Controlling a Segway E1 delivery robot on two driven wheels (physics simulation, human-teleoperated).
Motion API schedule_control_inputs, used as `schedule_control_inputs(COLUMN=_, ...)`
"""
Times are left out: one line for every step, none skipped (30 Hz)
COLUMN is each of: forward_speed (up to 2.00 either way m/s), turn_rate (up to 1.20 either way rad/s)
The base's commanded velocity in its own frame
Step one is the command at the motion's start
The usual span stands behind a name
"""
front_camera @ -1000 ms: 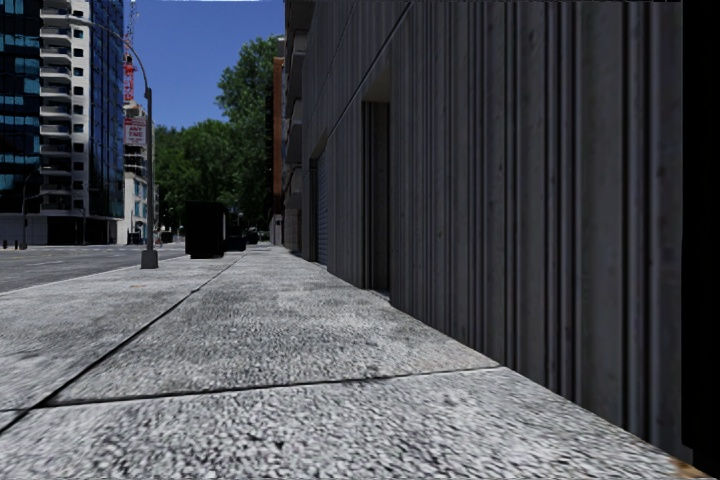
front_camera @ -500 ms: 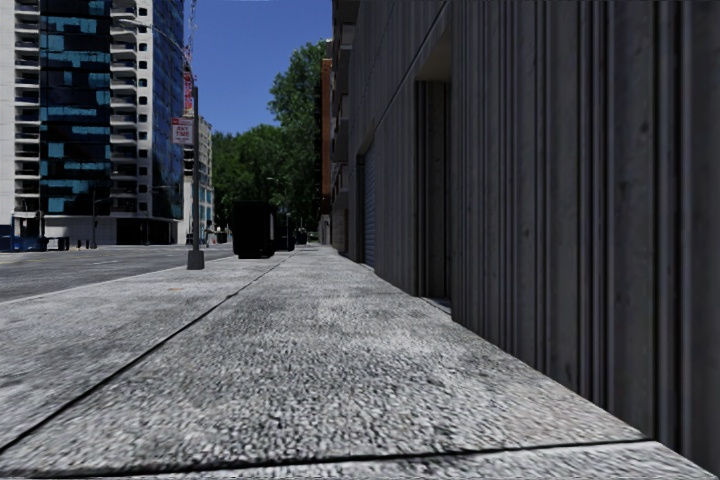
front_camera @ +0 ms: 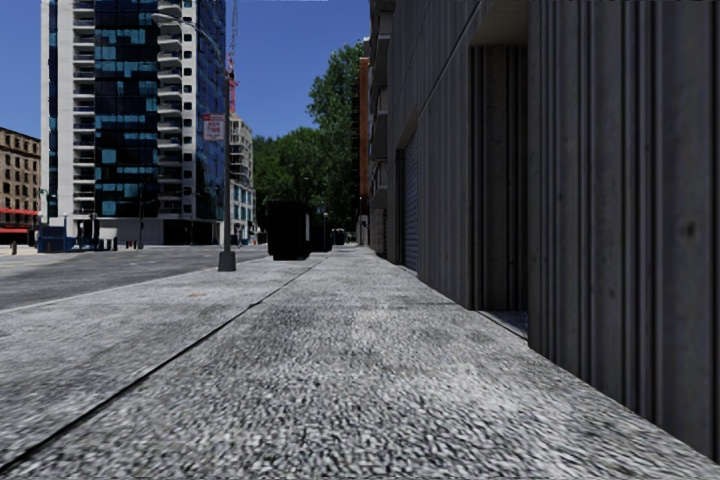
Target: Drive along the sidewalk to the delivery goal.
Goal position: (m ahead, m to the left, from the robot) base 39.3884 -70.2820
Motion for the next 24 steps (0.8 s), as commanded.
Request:
schedule_control_inputs(forward_speed=1.86, turn_rate=0.3)
schedule_control_inputs(forward_speed=2.0, turn_rate=0.24)
schedule_control_inputs(forward_speed=2.0, turn_rate=0.2)
schedule_control_inputs(forward_speed=2.0, turn_rate=0.2)
schedule_control_inputs(forward_speed=2.0, turn_rate=0.2)
schedule_control_inputs(forward_speed=2.0, turn_rate=0.2)
schedule_control_inputs(forward_speed=2.0, turn_rate=0.2)
schedule_control_inputs(forward_speed=2.0, turn_rate=0.2)
schedule_control_inputs(forward_speed=2.0, turn_rate=0.2)
schedule_control_inputs(forward_speed=2.0, turn_rate=0.2)
schedule_control_inputs(forward_speed=2.0, turn_rate=0.16)
schedule_control_inputs(forward_speed=2.0, turn_rate=0.0)
schedule_control_inputs(forward_speed=2.0, turn_rate=0.0)
schedule_control_inputs(forward_speed=2.0, turn_rate=0.0)
schedule_control_inputs(forward_speed=2.0, turn_rate=0.0)
schedule_control_inputs(forward_speed=2.0, turn_rate=0.0)
schedule_control_inputs(forward_speed=2.0, turn_rate=0.0)
schedule_control_inputs(forward_speed=2.0, turn_rate=0.0)
schedule_control_inputs(forward_speed=2.0, turn_rate=0.0)
schedule_control_inputs(forward_speed=2.0, turn_rate=0.0)
schedule_control_inputs(forward_speed=2.0, turn_rate=0.0)
schedule_control_inputs(forward_speed=2.0, turn_rate=0.0)
schedule_control_inputs(forward_speed=2.0, turn_rate=0.0)
schedule_control_inputs(forward_speed=2.0, turn_rate=0.0)
